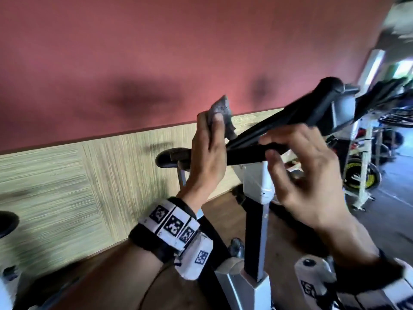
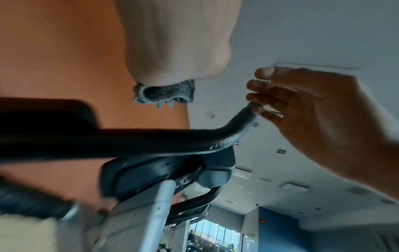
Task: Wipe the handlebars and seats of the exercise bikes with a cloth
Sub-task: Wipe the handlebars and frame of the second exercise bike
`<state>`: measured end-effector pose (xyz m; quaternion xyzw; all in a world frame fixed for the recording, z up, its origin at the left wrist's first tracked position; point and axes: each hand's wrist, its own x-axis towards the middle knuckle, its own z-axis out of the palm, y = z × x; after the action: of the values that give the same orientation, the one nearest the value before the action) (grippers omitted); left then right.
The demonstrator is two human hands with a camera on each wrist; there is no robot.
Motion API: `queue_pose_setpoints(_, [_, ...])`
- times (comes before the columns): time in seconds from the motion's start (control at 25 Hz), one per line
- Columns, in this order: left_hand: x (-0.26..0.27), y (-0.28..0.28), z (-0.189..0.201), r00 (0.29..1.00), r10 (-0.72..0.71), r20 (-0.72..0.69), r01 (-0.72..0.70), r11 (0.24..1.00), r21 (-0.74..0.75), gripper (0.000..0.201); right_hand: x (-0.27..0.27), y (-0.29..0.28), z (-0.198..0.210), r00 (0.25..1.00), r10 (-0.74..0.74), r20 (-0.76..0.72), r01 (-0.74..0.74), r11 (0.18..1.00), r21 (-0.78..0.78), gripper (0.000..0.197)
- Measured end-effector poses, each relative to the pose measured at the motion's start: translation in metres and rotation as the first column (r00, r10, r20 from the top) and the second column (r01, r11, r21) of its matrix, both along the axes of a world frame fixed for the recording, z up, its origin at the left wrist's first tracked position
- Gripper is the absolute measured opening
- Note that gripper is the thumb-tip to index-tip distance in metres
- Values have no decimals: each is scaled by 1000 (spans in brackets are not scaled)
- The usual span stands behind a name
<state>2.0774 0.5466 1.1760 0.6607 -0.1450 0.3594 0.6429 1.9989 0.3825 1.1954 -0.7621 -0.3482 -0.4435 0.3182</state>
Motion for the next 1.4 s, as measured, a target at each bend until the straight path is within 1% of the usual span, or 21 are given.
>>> queue_pose_setpoints(0.04, [13, -15, 17, 994, -104, 14, 103, 993, 56, 53, 3, -8, 20, 989, -104, 108, 106, 994, -14, 21])
queue_pose_setpoints(0.08, [20, -34, 30, 974, -226, 6, 224, 968, 114, 61, 10, -14, 38, 963, -206, 177, 211, 977, -13, 23])
queue_pose_setpoints(0.12, [20, -52, 39, 949, -315, -16, 313, 933, 179, 65, 20, -20, 54, 934, -294, 203, 299, 954, 2, 27])
queue_pose_setpoints(0.16, [16, -69, 43, 938, -343, -44, 342, 904, 255, 64, 31, -25, 66, 915, -352, 198, 358, 934, 8, 30])
queue_pose_setpoints(0.24, [8, -85, 41, 956, -282, -75, 291, 895, 338, 60, 54, -34, 78, 921, -367, 132, 372, 928, -16, 33])
queue_pose_setpoints(0.28, [7, -82, 32, 954, -295, -57, 296, 890, 348, 55, 63, -38, 80, 933, -349, 94, 352, 936, -25, 33])
queue_pose_setpoints(0.36, [2, -61, 17, 923, -385, -29, 369, 859, 354, 45, 72, -42, 76, 939, -335, 74, 336, 942, -7, 31])
queue_pose_setpoints(0.4, [-1, -50, 12, 899, -435, -53, 427, 843, 328, 42, 73, -43, 74, 935, -342, 93, 342, 940, 7, 29])
queue_pose_setpoints(0.44, [0, -44, 8, 890, -445, -98, 452, 834, 317, 41, 73, -42, 73, 931, -346, 116, 347, 938, 19, 29])
queue_pose_setpoints(0.52, [9, -45, 8, 900, -404, -166, 436, 852, 291, 52, 74, -42, 71, 929, -345, 133, 344, 939, 29, 28])
queue_pose_setpoints(0.56, [16, -49, 13, 905, -398, -152, 426, 859, 285, 55, 74, -41, 71, 928, -344, 141, 343, 939, 29, 27])
queue_pose_setpoints(0.64, [35, -61, 24, 918, -392, -65, 391, 863, 320, 48, 74, -42, 72, 922, -353, 158, 353, 935, 27, 26])
queue_pose_setpoints(0.72, [43, -72, 27, 925, -379, 16, 340, 847, 408, 42, 74, -42, 71, 918, -363, 159, 363, 931, 29, 26])
queue_pose_setpoints(0.84, [29, -62, 21, 949, -312, -52, 298, 825, 480, 50, 74, -41, 70, 916, -371, 153, 368, 928, 50, 25])
queue_pose_setpoints(0.92, [25, -51, 12, 962, -260, -85, 263, 792, 551, 56, 74, -41, 69, 917, -369, 153, 365, 929, 57, 25])
queue_pose_setpoints(1.0, [24, -48, 14, 961, -258, -102, 271, 795, 542, 51, 74, -41, 69, 916, -367, 163, 364, 930, 50, 25])
queue_pose_setpoints(1.08, [20, -58, 24, 935, -330, -126, 350, 814, 463, 40, 74, -42, 69, 911, -372, 178, 371, 928, 41, 24])
queue_pose_setpoints(1.16, [13, -66, 29, 935, -338, -102, 347, 822, 451, 33, 75, -43, 70, 908, -374, 190, 374, 927, 37, 24])
queue_pose_setpoints(1.28, [15, -56, 14, 964, -263, -23, 236, 816, 527, 44, 76, -44, 70, 911, -364, 196, 366, 930, 26, 24])
queue_pose_setpoints(1.32, [17, -53, 10, 968, -251, -24, 222, 807, 547, 45, 76, -44, 69, 913, -358, 194, 359, 933, 30, 24])
queue_pose_setpoints(1.4, [17, -56, 19, 965, -254, -74, 253, 810, 528, 48, 77, -43, 68, 920, -346, 185, 342, 938, 54, 24])
